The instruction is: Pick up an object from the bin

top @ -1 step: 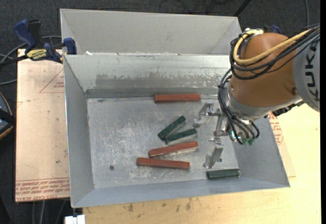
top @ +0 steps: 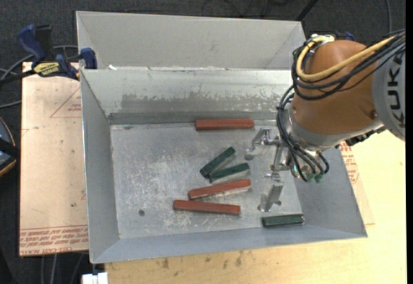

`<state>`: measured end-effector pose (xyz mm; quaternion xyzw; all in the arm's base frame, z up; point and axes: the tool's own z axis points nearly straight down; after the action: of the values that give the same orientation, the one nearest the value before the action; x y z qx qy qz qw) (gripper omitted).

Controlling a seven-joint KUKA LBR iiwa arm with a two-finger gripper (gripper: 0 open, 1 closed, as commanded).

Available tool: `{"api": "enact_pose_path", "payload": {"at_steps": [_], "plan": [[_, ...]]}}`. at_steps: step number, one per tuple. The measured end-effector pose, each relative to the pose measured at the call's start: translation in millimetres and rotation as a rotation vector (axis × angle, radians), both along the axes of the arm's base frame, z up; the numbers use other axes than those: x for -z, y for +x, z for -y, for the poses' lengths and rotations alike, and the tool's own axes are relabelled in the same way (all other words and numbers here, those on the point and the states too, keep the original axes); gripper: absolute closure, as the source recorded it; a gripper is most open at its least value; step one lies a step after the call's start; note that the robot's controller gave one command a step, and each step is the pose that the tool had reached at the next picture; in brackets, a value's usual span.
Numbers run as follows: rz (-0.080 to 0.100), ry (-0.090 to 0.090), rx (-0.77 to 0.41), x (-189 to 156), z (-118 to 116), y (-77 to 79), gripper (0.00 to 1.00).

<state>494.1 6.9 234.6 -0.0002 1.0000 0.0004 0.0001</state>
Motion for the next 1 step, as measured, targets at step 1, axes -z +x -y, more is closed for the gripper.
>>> {"api": "enact_pose_path", "payload": {"at_steps": [1], "plan": [[0.007, 0.0, -0.017, 51.9, -3.4, 0.7, 0.0]]}}
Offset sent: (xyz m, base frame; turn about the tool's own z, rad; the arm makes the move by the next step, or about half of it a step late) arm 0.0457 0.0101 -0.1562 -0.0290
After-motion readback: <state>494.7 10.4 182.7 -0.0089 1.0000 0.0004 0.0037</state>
